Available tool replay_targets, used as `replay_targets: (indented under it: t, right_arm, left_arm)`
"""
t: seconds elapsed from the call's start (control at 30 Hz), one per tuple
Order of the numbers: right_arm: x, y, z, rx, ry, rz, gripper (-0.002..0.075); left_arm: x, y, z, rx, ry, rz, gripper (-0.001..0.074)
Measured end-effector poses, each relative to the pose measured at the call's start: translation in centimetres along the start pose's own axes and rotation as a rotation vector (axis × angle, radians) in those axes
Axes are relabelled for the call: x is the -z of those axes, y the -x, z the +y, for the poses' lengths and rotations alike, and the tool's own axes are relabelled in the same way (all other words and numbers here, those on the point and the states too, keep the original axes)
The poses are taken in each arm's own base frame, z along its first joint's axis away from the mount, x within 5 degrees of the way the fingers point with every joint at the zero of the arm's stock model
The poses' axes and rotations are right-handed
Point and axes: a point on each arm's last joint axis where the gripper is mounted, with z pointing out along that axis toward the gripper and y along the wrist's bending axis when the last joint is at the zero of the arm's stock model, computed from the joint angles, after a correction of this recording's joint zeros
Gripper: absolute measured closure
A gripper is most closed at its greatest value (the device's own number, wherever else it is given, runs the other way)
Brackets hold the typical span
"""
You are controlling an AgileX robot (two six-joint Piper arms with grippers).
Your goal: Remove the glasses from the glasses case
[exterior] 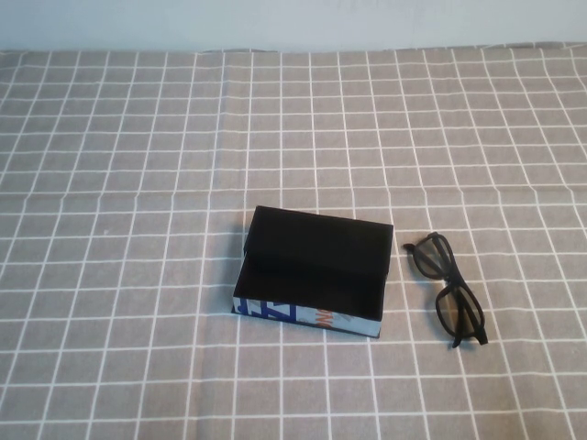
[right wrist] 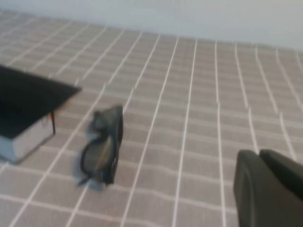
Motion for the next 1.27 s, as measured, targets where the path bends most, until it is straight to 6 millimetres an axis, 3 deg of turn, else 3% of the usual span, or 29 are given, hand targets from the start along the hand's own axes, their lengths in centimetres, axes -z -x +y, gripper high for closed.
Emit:
replay_targets:
  t: [0.27,1.27]
  right_arm:
    - [-0.3,-2.1,0.5,-0.079,0.044,0.108,0.0743]
    - [-0.3,-2.1,0.6,-0.117,0.058,0.118,0.0743]
  left_arm:
    - [0.0,0.0,0.0,0.000,0.000,0.000,0.0739]
    - [0.0,0.0,0.0,0.000,0.000,0.000,0.0739]
